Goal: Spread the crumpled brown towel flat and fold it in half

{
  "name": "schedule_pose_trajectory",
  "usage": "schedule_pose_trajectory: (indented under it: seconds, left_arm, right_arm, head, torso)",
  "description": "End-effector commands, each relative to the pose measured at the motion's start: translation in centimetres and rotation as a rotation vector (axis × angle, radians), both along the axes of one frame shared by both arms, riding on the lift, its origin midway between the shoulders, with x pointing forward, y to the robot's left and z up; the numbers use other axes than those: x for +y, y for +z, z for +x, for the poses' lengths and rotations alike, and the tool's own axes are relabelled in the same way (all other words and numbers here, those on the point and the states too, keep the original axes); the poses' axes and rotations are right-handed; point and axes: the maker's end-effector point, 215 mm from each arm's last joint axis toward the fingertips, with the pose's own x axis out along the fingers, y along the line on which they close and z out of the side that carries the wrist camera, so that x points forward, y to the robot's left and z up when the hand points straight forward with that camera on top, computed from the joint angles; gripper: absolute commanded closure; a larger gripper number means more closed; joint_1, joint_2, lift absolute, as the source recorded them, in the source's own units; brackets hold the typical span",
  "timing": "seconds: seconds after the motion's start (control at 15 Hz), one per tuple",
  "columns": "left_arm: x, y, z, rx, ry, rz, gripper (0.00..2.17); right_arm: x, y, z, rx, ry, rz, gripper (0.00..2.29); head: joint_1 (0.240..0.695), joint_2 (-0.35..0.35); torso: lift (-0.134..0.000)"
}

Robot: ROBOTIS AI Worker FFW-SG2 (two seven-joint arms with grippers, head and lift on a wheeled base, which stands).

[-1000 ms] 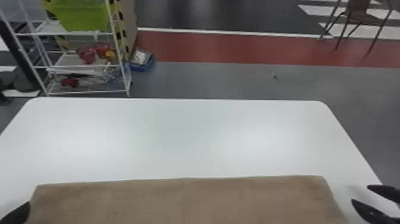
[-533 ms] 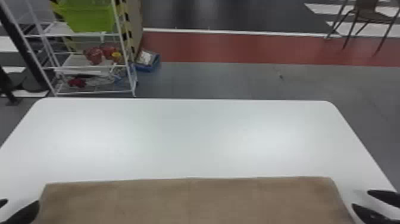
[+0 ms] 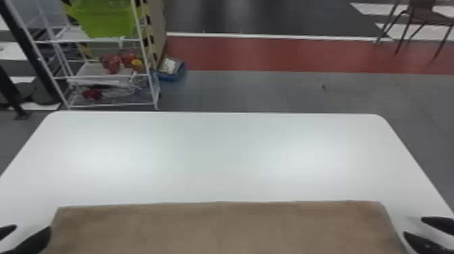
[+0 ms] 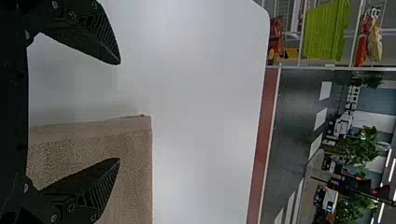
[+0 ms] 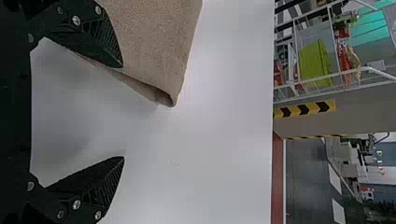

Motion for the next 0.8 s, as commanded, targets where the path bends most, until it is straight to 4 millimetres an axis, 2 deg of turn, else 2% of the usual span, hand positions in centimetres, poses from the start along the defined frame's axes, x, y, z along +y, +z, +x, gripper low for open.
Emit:
schedule_pose_trajectory:
  seconds: [0.0, 0.73]
  left_arm:
    - [-0.04, 0.19, 0.09, -0.004, -0.002, 0.002, 0.18]
    - [-0.22, -0.19, 0.37, 0.009, 0.001, -0.006, 0.20]
  right_arm:
    - [0.24, 0.07, 0.25, -0.002, 0.005, 0.001, 0.21]
    - [0.48, 0.18, 1.11, -0.003, 0.004, 0.009, 0.21]
  head:
    - [0.695, -0.040]
    - [0.695, -0.033]
  torso:
    - [-0.122]
    - [-0.122]
